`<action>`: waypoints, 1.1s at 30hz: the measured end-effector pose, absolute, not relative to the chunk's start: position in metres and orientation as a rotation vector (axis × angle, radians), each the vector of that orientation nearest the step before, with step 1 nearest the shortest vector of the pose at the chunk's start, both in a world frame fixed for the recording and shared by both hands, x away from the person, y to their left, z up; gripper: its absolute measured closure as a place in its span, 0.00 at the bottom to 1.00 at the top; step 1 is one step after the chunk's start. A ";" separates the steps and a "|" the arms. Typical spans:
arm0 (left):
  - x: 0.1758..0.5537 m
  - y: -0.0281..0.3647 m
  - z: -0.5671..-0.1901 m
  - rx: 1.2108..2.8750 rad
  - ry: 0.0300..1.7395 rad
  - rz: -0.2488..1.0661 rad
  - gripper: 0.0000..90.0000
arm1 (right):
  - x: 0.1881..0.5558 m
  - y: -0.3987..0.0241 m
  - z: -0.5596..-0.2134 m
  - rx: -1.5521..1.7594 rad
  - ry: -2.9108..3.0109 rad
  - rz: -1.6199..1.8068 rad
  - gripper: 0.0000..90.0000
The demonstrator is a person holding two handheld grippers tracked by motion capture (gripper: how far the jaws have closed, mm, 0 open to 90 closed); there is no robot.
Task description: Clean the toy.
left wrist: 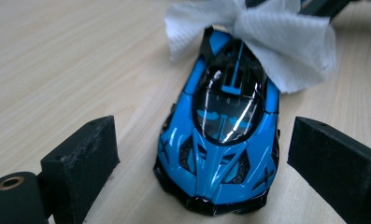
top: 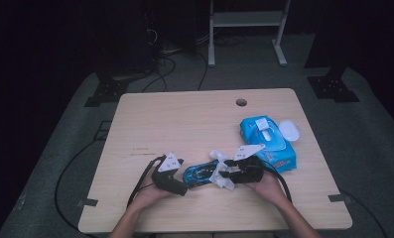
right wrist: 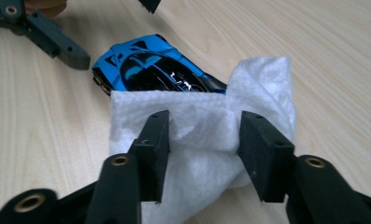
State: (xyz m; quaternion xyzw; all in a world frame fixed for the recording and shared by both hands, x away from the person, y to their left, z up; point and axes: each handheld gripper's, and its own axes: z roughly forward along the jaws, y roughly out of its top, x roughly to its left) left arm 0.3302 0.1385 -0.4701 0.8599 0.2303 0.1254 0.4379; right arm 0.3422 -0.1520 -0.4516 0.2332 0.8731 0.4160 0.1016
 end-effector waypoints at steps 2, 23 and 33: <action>0.331 0.136 -0.472 2.165 0.560 0.306 0.09 | 0.340 -0.150 -0.452 0.670 2.562 1.204 0.66; 0.335 0.131 -0.481 2.270 0.519 0.267 0.25 | 0.334 -0.146 -0.449 0.685 2.502 1.069 0.92; 0.330 0.128 -0.480 2.273 0.504 0.312 0.27 | 0.326 -0.122 -0.451 0.625 2.547 1.137 0.93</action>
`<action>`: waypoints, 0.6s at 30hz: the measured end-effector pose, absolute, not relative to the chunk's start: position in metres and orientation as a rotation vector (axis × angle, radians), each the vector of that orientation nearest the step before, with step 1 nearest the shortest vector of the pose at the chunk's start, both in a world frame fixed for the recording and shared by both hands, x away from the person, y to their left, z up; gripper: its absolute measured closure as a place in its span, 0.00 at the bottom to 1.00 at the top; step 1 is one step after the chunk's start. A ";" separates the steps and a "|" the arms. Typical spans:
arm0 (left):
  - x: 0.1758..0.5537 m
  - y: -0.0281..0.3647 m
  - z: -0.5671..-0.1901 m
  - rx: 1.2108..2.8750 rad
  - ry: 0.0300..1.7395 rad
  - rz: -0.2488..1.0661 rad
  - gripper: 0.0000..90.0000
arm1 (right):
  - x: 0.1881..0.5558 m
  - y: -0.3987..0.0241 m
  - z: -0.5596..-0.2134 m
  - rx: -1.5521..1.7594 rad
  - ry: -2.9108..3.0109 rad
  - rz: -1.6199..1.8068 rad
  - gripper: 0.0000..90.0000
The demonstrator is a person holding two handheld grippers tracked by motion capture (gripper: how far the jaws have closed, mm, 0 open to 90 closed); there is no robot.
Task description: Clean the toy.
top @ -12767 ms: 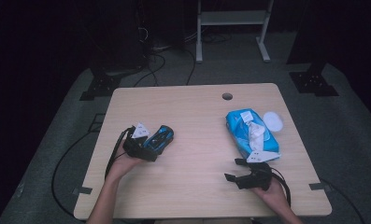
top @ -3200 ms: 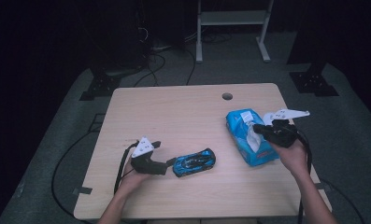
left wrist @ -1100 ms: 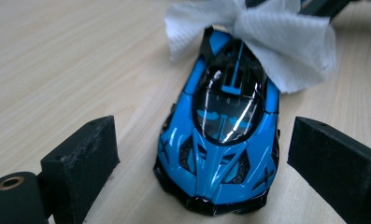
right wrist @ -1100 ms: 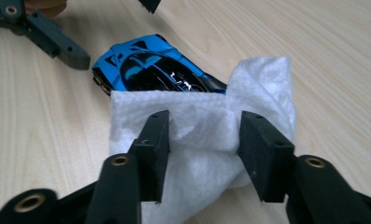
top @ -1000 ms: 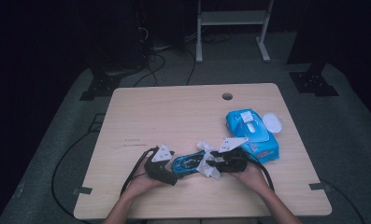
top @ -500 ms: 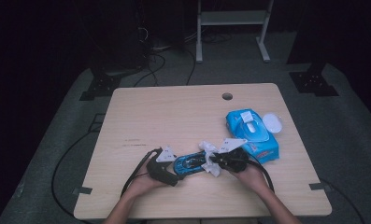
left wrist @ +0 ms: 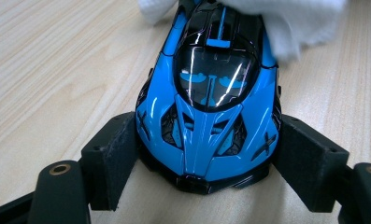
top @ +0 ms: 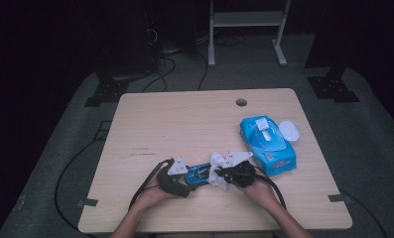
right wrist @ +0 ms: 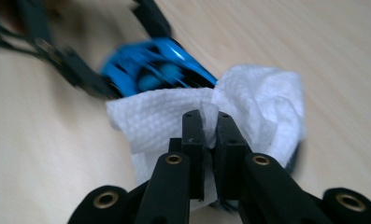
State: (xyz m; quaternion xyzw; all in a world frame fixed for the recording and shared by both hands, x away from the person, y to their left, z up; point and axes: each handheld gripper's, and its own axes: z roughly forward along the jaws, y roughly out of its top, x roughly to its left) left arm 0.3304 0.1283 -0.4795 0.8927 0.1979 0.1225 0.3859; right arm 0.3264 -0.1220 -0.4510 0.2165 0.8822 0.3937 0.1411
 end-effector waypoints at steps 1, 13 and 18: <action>0.330 0.128 -0.479 2.273 0.505 0.311 0.27 | 0.327 -0.120 -0.452 0.627 2.560 1.174 0.93; 0.331 0.128 -0.480 2.262 0.511 0.287 0.27 | 0.340 -0.146 -0.456 0.766 2.557 1.224 0.93; 0.331 0.127 -0.480 2.256 0.517 0.283 0.27 | 0.335 -0.140 -0.453 0.738 2.585 1.236 0.93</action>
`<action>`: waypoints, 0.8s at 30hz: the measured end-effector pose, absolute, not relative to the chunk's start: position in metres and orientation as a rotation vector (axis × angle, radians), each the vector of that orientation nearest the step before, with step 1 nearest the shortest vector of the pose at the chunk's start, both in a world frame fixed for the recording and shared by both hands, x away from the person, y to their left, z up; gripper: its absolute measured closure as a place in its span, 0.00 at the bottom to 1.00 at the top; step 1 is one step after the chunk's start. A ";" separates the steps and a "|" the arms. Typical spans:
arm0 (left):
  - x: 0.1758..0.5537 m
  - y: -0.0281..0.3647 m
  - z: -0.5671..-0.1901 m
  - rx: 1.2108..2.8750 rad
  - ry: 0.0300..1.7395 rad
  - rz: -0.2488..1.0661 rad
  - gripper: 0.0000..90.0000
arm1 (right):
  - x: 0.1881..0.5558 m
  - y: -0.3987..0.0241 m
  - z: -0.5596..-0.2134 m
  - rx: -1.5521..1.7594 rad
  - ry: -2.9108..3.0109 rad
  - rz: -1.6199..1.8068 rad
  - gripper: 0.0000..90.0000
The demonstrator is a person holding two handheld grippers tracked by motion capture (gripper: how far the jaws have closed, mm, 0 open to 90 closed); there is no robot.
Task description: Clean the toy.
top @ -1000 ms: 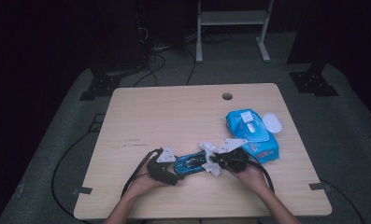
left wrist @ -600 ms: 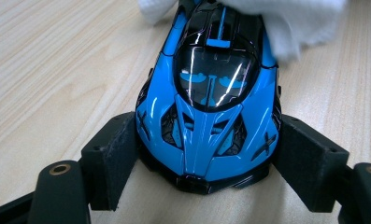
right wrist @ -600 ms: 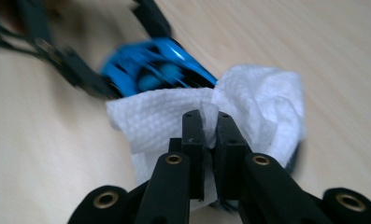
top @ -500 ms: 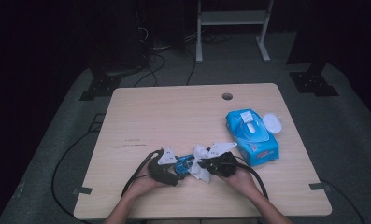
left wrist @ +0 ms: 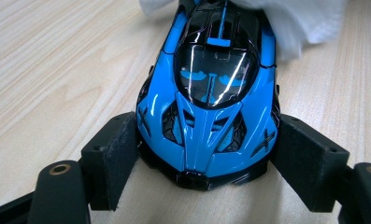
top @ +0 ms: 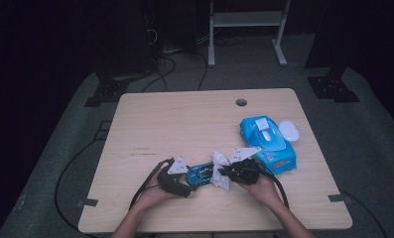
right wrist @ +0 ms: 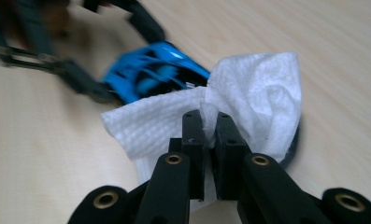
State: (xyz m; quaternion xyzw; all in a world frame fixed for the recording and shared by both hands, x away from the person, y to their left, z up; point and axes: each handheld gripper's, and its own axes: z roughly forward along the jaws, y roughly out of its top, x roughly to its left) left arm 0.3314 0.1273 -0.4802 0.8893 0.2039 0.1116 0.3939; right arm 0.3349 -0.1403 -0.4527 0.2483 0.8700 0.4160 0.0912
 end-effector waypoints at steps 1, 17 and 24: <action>0.331 0.127 -0.480 2.257 0.516 0.285 0.27 | 0.333 -0.137 -0.451 0.722 2.608 1.252 0.93; 0.332 0.127 -0.481 2.252 0.513 0.288 0.27 | 0.343 -0.132 -0.444 0.504 2.573 1.269 0.47; 0.332 0.127 -0.481 2.254 0.510 0.288 0.27 | 0.345 -0.136 -0.452 0.529 2.571 1.237 0.78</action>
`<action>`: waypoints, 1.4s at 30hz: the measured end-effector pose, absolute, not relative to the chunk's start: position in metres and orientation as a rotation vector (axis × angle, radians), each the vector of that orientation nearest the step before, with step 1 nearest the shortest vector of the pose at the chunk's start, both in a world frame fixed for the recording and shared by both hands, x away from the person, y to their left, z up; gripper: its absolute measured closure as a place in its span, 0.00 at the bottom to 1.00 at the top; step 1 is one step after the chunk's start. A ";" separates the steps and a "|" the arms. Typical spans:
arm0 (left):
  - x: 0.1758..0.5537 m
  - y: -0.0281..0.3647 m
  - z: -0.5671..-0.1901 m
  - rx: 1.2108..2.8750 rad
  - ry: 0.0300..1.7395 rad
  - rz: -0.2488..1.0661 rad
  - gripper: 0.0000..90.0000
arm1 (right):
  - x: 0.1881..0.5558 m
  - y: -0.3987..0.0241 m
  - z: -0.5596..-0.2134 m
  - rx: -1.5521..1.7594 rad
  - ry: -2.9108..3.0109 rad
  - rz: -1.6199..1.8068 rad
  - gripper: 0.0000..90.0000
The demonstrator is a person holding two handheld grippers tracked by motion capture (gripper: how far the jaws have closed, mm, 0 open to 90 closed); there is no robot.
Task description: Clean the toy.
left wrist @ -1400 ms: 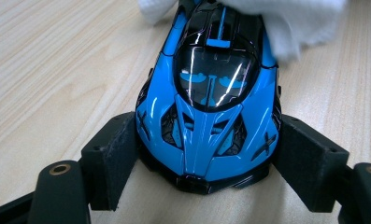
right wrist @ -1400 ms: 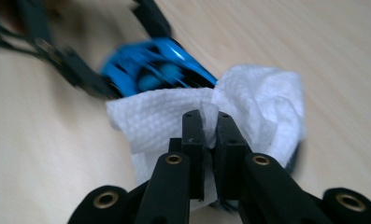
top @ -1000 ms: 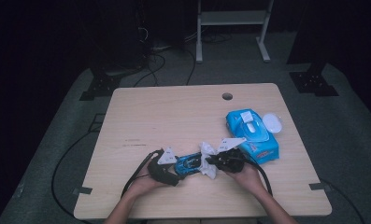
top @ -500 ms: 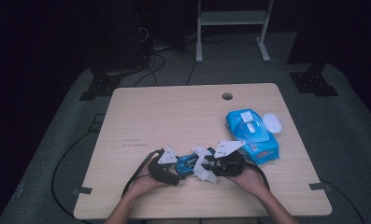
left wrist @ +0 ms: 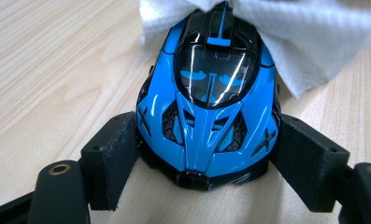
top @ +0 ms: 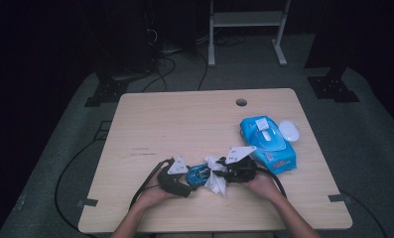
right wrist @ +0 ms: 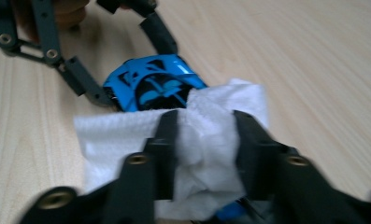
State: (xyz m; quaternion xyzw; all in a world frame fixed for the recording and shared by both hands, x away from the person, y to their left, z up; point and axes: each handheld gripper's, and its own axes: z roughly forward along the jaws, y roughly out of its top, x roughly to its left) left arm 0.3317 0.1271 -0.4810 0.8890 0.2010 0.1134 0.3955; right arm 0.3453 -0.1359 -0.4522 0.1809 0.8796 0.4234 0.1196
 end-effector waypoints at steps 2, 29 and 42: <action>0.332 0.127 -0.481 2.250 0.515 0.284 0.27 | 0.347 -0.144 -0.452 0.573 2.590 1.227 0.85; 0.331 0.128 -0.482 2.201 0.549 0.233 0.27 | 0.336 -0.139 -0.453 0.663 2.538 1.232 0.90; 0.331 0.127 -0.481 2.210 0.544 0.239 0.28 | 0.334 -0.130 -0.452 0.686 2.527 1.268 0.91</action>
